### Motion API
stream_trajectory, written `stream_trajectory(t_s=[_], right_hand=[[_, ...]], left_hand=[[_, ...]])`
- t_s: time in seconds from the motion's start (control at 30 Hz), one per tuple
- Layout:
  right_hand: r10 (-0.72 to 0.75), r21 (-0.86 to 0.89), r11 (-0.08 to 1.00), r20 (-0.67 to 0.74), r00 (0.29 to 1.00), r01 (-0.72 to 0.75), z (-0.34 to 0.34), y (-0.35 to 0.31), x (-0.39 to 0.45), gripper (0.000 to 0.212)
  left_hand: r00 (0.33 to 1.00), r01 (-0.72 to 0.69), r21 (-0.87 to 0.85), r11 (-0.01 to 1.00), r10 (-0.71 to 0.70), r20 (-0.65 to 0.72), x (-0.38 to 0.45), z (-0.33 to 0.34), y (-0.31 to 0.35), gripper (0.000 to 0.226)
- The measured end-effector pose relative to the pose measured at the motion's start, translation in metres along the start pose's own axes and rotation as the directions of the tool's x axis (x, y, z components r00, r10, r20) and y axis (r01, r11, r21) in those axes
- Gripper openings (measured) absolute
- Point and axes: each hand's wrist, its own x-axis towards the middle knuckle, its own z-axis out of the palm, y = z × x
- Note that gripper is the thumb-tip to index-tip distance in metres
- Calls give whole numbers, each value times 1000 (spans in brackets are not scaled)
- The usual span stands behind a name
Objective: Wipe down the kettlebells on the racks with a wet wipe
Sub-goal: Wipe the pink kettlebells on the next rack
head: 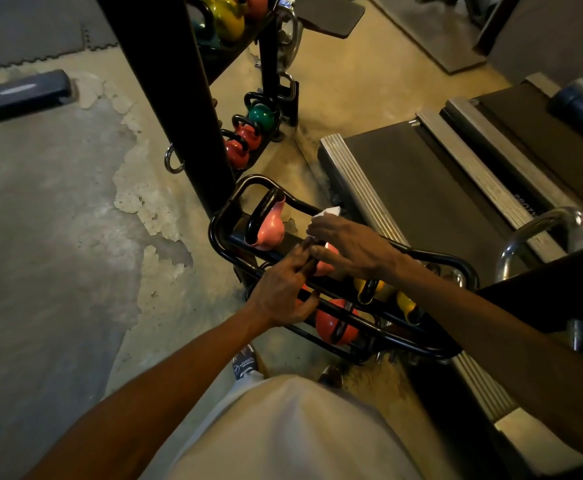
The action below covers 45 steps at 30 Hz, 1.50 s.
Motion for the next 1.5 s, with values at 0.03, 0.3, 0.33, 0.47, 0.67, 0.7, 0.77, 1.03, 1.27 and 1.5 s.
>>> stream_trajectory(t_s=[0.03, 0.3, 0.33, 0.47, 0.67, 0.7, 0.77, 1.03, 1.27, 1.5], right_hand=[[-3, 7, 1000, -7, 1000, 3, 1, 2, 0, 62], [677, 538, 620, 2, 736, -571, 7, -13, 28, 89], [742, 639, 492, 48, 669, -591, 10, -14, 31, 97], [839, 905, -98, 298, 455, -414, 19, -9, 40, 118], [767, 827, -561, 533, 358, -29, -14, -18, 37, 78], [739, 789, -615, 571, 357, 10, -16, -13, 37, 82], [691, 730, -683, 637, 341, 19, -18, -9, 35, 84], [520, 626, -778, 688, 506, -53, -24, -9, 20, 93], [528, 694, -685, 683, 505, -222, -14, -16, 7, 97], [505, 706, -657, 672, 542, -265, -18, -28, 4, 95]], left_hand=[[1000, 5, 3, 1000, -5, 6, 0, -1, 1, 74], [998, -12, 29, 1000, 14, -59, 3, -5, 8, 83], [998, -11, 28, 1000, 12, -55, 2, -4, 7, 84], [999, -19, 29, 999, 20, -36, 3, -5, 6, 86], [998, -40, 23, 999, 41, -52, 5, -7, 5, 85], [997, -51, 25, 998, 52, -57, 5, -8, 5, 86], [997, -58, 12, 998, 59, -59, 5, -8, 5, 88], [997, -57, -6, 998, 57, -55, 6, -8, 2, 87], [995, -73, -17, 997, 72, -65, 6, -10, 1, 83], [995, -68, -15, 998, 66, -71, 5, -10, 3, 85]])
